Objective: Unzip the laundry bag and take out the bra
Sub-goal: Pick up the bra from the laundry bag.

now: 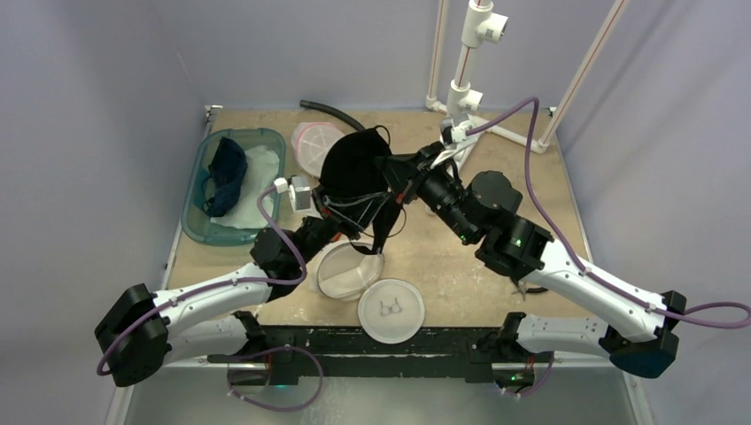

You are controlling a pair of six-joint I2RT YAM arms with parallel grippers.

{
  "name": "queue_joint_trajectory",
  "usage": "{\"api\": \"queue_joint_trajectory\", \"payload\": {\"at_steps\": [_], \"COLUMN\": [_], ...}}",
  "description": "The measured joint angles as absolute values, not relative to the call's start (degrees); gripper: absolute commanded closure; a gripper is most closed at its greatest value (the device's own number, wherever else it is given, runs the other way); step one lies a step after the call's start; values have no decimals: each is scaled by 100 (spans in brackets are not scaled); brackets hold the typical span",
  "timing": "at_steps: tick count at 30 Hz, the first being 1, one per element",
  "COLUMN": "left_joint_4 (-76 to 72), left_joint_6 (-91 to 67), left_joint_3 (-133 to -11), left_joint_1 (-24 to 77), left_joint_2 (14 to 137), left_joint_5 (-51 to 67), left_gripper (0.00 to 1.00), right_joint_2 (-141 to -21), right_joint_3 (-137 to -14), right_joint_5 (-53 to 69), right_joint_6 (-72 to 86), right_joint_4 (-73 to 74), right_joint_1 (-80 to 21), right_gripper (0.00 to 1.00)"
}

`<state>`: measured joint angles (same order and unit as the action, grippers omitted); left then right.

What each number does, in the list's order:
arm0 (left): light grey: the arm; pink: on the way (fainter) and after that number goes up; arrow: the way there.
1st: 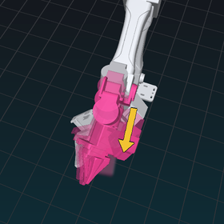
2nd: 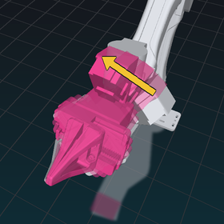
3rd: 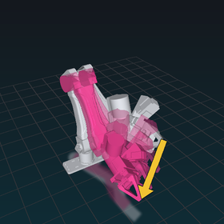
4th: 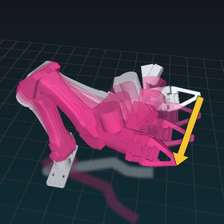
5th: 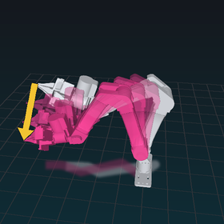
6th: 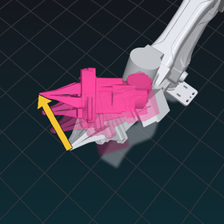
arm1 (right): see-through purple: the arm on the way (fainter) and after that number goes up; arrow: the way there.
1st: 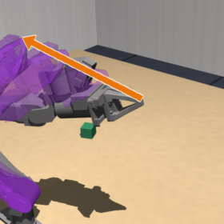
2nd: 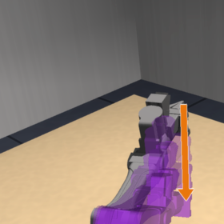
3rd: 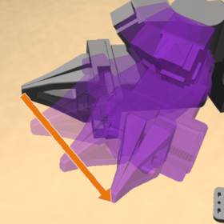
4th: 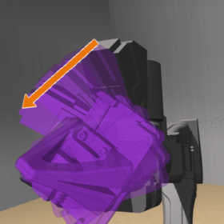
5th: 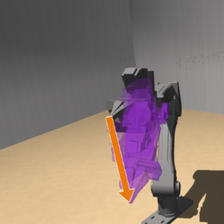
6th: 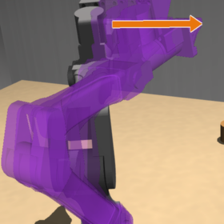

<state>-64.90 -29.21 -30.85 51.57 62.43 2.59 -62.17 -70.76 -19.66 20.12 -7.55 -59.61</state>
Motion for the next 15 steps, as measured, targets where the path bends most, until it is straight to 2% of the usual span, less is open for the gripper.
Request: {"api": "queue_joint_trajectory", "payload": {"at_steps": [1, 2, 4, 5, 11, 15], "left_joint_4": [-6484, -6469, -6445, -6418, -5498, -4456], "left_joint_6": [-2932, -2917, -2888, -2891, -2882, -2915], "left_joint_3": [-3085, -3087, -3096, -3105, -3109, -3245], "left_joint_1": [5155, 5157, 5157, 5155, 5111, 4694], "left_joint_2": [6243, 6243, 6243, 6235, 5728, 5017], "left_joint_5": [314, 377, 493, 550, 674, 674], "left_gripper": [100, 100, 100, 100, 100, 100], "right_joint_2": [-6217, -6217, -6217, -6217, -6180, -6025], "right_joint_3": [-7076, -7076, -7076, -7076, -7076, -7076], "right_joint_5": [-1946, -1911, -1835, -1798, -1492, -1361], "right_joint_6": [2014, 2018, 2032, 2049, 2056, 1962], "right_joint_4": [-753, -749, -738, -727, -537, -285], "right_joint_1": [-5961, -5961, -5961, -5961, -5961, -5961], "right_gripper": [100, 93, 61, 50, 4, 2]}}
